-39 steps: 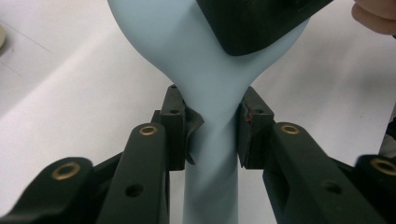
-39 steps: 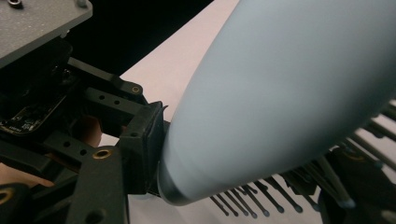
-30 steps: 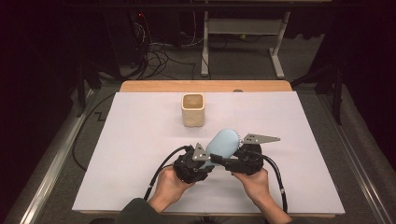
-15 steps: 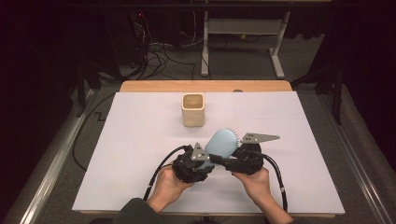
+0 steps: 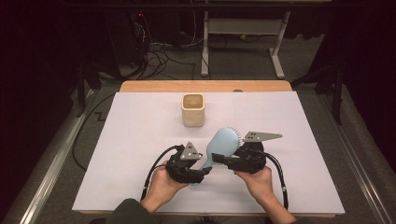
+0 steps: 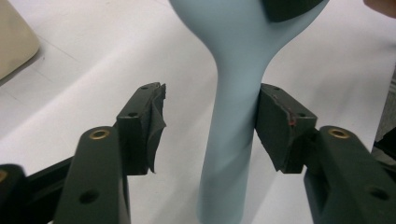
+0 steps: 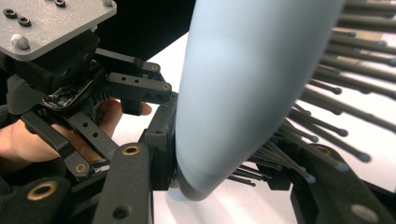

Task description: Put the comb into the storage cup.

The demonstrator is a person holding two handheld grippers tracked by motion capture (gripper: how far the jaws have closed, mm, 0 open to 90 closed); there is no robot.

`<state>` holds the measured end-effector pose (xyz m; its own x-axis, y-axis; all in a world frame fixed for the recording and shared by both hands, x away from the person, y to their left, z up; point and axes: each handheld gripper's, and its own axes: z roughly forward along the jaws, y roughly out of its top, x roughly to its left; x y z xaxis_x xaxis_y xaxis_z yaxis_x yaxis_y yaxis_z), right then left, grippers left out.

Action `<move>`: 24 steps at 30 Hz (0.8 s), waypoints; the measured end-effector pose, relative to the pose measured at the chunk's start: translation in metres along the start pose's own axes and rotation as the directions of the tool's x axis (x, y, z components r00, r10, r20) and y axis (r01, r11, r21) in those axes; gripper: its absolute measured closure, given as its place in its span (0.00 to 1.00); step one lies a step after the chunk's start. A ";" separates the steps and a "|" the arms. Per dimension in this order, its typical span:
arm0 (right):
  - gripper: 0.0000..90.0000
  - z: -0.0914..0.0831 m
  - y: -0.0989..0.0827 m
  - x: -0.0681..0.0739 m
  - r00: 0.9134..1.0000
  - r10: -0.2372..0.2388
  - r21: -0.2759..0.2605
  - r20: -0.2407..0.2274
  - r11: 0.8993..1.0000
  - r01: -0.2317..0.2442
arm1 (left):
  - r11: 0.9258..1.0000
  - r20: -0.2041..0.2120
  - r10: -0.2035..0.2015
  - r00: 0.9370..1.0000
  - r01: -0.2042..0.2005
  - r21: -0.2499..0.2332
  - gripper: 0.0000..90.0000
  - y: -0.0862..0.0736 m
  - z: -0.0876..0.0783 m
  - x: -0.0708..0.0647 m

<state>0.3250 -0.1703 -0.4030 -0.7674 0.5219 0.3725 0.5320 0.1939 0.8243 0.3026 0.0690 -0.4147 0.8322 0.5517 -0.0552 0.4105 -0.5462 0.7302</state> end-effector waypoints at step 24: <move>0.62 -0.006 0.006 0.000 1.000 -0.011 0.014 0.017 1.000 0.011 | 0.996 -0.050 -0.034 0.998 0.030 -0.081 0.42 -0.019 -0.028 0.017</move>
<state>0.3258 -0.1744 -0.3957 -0.7672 0.5336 0.3559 0.5284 0.2113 0.8223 0.2990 0.1065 -0.4101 0.7983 0.6005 -0.0459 0.4033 -0.4765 0.7812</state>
